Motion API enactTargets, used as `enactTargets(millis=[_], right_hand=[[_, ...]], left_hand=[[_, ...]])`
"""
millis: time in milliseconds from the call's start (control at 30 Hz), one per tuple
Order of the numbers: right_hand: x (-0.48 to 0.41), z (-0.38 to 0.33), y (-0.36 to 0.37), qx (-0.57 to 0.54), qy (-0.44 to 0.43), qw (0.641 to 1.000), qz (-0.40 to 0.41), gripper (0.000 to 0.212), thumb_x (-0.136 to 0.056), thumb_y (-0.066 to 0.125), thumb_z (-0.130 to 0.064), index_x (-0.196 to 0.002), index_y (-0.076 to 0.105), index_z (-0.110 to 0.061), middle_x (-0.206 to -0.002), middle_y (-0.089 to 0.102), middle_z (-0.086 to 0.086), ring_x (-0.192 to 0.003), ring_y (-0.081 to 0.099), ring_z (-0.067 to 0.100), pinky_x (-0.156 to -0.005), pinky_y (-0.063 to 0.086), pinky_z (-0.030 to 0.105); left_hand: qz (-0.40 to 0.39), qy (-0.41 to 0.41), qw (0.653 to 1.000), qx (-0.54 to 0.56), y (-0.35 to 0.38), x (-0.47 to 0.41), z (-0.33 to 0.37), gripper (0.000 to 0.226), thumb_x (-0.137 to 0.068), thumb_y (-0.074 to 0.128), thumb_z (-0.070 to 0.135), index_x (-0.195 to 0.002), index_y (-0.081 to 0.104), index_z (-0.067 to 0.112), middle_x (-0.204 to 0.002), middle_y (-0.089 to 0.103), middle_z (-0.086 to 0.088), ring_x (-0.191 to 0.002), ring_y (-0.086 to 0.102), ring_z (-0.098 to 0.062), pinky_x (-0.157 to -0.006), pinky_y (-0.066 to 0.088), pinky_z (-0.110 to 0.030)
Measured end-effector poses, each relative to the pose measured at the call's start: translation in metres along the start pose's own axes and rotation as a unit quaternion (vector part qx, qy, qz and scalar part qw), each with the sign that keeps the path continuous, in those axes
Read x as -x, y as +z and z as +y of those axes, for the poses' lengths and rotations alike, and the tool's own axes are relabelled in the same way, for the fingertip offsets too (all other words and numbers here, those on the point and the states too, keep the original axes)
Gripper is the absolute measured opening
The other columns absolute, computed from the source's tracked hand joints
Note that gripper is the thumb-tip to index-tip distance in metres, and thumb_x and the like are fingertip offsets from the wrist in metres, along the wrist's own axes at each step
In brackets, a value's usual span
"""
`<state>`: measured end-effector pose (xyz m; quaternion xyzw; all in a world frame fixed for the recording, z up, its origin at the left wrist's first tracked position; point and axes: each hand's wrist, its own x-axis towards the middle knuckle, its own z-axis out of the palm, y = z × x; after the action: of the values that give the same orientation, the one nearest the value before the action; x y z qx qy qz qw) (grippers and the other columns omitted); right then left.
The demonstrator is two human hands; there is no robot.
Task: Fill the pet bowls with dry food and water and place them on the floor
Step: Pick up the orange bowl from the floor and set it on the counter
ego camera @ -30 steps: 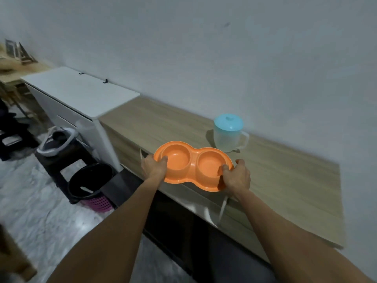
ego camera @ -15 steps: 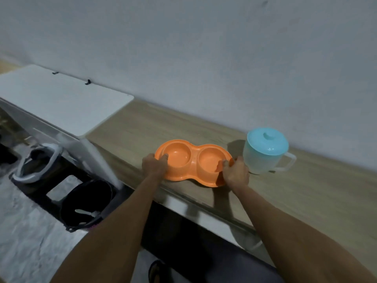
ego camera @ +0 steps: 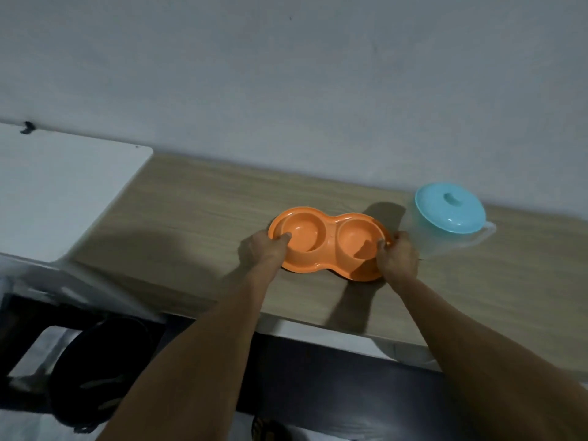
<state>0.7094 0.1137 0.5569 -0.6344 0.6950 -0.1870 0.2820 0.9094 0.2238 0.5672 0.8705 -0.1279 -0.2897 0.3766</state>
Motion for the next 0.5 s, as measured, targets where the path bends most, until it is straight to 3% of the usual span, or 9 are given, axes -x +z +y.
enactTargets(millis=[67,233,400,500], right_hand=[[0.0,0.005,0.003,0.01,0.001,1.0,0.004,0.037,-0.098,0.053,-0.027,-0.126,0.051,-0.003,-0.122,0.061,0.023,-0.116,0.056,0.042,-0.092,0.046,0.045],[0.004,0.017,0.008,0.001,0.009,1.0,0.0,0.038,-0.098,0.051,-0.029,-0.123,0.052,-0.001,-0.121,0.061,0.025,-0.114,0.057,0.044,-0.091,0.046,0.045],[0.023,0.029,-0.006,-0.016,-0.039,0.999,-0.017,0.044,-0.098,0.05,-0.025,-0.132,0.049,0.003,-0.129,0.058,0.029,-0.122,0.051,0.045,-0.096,0.042,0.043],[0.046,0.036,-0.019,-0.02,-0.048,0.999,-0.016,0.047,-0.099,0.05,-0.028,-0.133,0.048,0.004,-0.133,0.056,0.027,-0.125,0.05,0.044,-0.098,0.041,0.043]], left_hand=[[-0.006,0.002,1.0,0.003,0.003,-0.003,-0.002,0.04,-0.085,0.069,0.04,-0.108,0.072,0.008,-0.107,0.071,-0.012,-0.1,0.065,-0.033,-0.076,0.045,-0.03],[0.015,0.033,0.997,-0.068,0.007,-0.009,-0.012,0.054,-0.071,0.064,0.064,-0.089,0.074,0.014,-0.091,0.074,-0.011,-0.086,0.067,-0.033,-0.081,0.055,-0.041],[0.014,0.047,0.996,-0.074,0.004,0.003,-0.019,0.071,-0.064,0.055,0.073,-0.099,0.07,0.013,-0.101,0.071,-0.013,-0.096,0.065,-0.035,-0.086,0.054,-0.043],[0.022,0.047,0.998,-0.047,-0.006,0.031,-0.02,0.069,-0.076,0.06,0.066,-0.115,0.065,0.009,-0.116,0.067,-0.015,-0.108,0.061,-0.036,-0.093,0.049,-0.041]])
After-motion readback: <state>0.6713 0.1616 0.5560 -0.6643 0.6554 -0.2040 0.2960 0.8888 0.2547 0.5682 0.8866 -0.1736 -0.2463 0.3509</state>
